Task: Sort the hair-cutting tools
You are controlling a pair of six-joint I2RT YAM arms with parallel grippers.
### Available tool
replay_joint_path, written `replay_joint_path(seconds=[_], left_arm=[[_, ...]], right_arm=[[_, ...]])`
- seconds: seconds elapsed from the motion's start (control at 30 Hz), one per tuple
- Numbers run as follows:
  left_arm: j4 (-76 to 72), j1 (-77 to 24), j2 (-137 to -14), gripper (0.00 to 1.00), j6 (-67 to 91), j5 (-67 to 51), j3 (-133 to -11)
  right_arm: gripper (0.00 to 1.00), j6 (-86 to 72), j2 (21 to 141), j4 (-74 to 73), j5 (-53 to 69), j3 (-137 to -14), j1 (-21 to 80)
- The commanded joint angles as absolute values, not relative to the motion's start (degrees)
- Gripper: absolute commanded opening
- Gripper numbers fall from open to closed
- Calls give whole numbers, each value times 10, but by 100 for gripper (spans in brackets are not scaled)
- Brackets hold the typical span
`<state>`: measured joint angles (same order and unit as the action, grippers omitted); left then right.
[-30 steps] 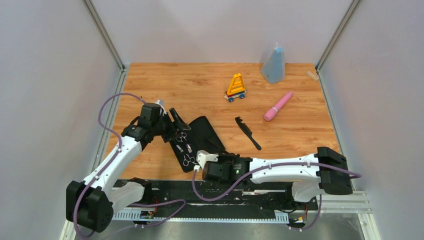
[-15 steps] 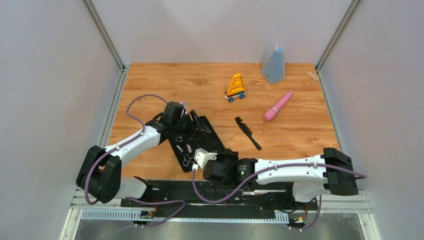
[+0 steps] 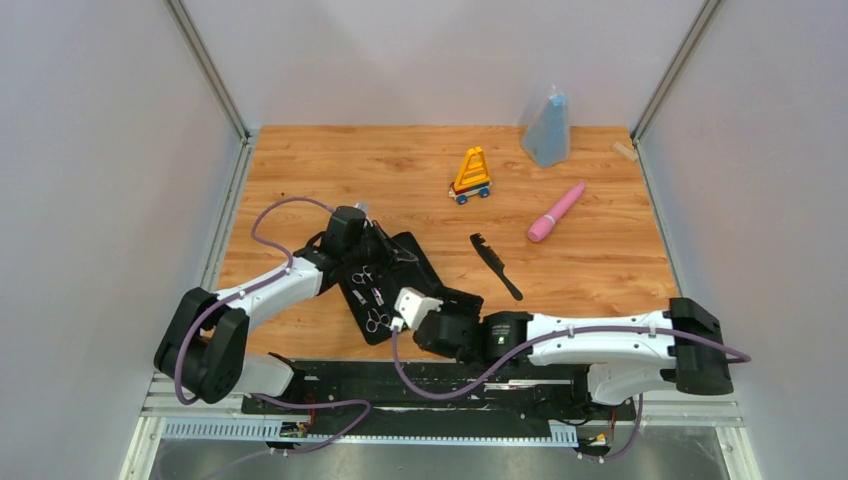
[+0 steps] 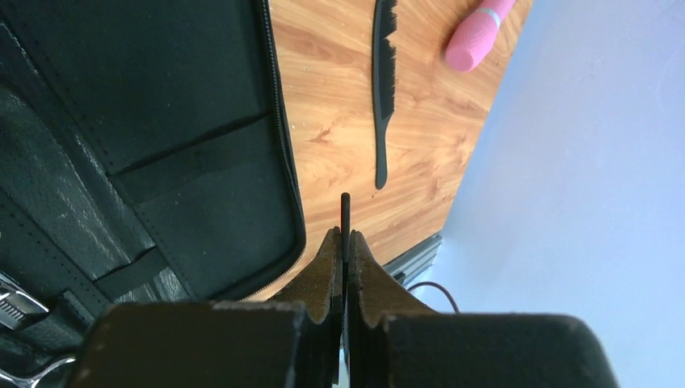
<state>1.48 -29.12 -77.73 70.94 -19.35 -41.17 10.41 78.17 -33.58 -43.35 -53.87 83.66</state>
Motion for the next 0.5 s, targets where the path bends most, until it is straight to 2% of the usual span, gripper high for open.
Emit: replay_joint_path(seconds=[0.0, 0.27, 0.47], left_arm=[[-68, -291, -768, 0, 731, -166, -390], [-173, -284, -758, 0, 761, -153, -359], [-262, -284, -743, 0, 808, -130, -315]], right_arm=[[69, -6, 698, -326, -294, -554, 776], [80, -235, 526, -261, -29, -476, 568], [78, -426, 438, -112, 154, -344, 419]])
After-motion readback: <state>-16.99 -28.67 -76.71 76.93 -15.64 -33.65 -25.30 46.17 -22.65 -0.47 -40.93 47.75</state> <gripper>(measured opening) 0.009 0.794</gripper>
